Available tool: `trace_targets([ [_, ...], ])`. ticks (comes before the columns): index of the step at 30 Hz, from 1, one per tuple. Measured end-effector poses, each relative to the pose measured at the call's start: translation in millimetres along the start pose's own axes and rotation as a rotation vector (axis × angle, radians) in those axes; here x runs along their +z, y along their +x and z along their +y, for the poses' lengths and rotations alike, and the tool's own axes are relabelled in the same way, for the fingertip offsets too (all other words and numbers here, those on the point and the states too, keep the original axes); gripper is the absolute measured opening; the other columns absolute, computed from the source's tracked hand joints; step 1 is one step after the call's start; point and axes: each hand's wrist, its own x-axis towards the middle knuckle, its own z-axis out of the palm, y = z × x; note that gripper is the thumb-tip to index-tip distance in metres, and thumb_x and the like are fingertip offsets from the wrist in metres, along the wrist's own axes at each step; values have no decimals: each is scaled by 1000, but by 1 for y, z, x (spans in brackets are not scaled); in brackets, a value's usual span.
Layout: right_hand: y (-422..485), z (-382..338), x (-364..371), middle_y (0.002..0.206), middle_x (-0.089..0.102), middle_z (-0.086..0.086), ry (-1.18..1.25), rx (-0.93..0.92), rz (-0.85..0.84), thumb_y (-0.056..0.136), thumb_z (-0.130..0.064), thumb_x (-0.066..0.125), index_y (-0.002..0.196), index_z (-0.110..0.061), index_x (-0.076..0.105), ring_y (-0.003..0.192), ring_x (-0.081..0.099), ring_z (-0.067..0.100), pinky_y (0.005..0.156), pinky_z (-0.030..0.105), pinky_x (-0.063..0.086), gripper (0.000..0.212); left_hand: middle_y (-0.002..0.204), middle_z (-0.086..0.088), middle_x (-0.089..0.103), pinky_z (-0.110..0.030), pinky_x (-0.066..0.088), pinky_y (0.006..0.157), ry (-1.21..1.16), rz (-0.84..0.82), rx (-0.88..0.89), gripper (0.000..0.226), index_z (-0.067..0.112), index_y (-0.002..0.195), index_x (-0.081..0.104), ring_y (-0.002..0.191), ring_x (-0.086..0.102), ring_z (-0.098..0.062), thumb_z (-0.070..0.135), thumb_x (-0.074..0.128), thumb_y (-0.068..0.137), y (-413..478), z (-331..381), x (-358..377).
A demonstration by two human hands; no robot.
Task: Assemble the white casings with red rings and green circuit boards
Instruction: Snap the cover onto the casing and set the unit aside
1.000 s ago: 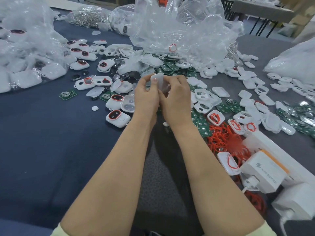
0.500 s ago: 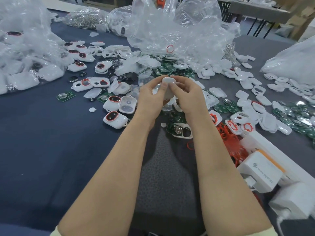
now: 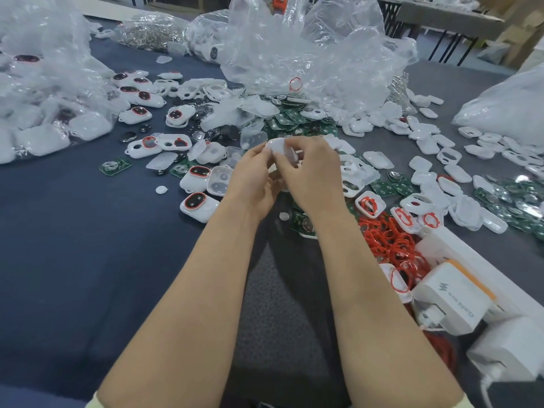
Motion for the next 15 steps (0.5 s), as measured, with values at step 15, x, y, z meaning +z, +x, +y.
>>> trace_targets([
  [15,-2,-9,-5,101,70,3,133,108,62,87,-25,64,104,-12,69,95,62,19,88,33,47,22,62,-3,70,-25,55,47,-227,-11,-30,19,13,102,55,51,67,-17,8,37,103,-1,2,2],
])
